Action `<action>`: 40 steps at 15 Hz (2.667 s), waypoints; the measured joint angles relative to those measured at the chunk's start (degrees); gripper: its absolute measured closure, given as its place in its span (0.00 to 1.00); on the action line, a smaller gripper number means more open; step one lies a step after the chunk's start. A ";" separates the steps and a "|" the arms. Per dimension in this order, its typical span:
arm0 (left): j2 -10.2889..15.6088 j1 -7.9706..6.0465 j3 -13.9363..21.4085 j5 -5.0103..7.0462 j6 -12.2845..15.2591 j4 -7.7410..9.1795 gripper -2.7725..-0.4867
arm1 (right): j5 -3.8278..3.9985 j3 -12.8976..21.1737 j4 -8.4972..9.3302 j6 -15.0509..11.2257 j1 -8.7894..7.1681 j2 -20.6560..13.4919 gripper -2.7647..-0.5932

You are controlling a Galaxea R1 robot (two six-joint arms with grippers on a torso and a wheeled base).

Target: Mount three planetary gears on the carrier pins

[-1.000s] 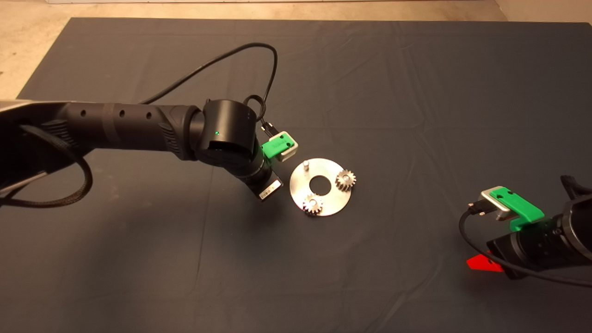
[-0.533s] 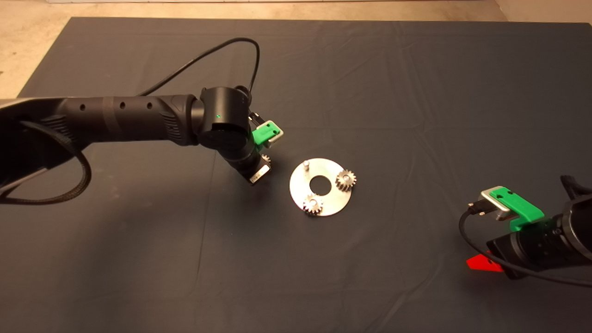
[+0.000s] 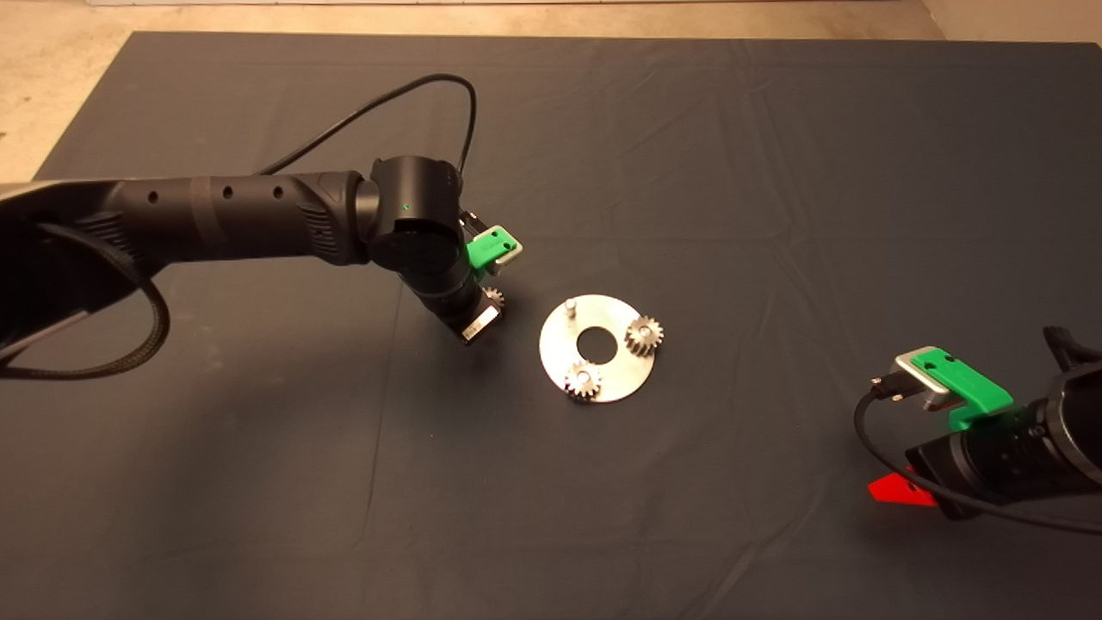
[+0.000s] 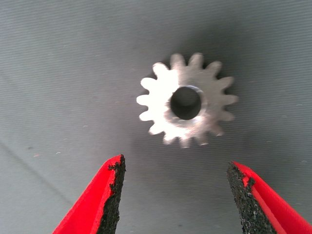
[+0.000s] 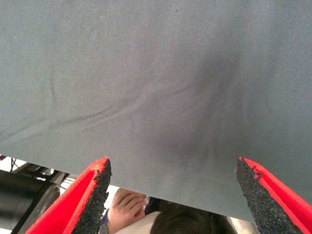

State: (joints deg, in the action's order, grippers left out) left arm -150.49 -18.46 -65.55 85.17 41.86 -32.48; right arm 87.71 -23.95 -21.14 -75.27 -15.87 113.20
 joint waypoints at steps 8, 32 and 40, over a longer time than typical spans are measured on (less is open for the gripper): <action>-0.28 0.00 -1.89 -3.83 0.06 0.59 0.57 | 0.02 0.00 0.00 0.44 0.02 0.00 0.40; -0.26 0.00 -3.06 -9.17 -0.22 0.59 0.57 | 0.00 0.00 0.00 1.62 0.00 0.00 0.40; 0.04 0.02 -4.16 -11.77 -0.72 0.56 0.67 | -0.01 0.00 0.00 1.81 0.00 0.00 0.40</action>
State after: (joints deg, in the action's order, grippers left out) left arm -150.45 -18.43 -69.71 73.40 41.14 -31.91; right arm 87.70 -23.95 -21.14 -73.46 -15.87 113.20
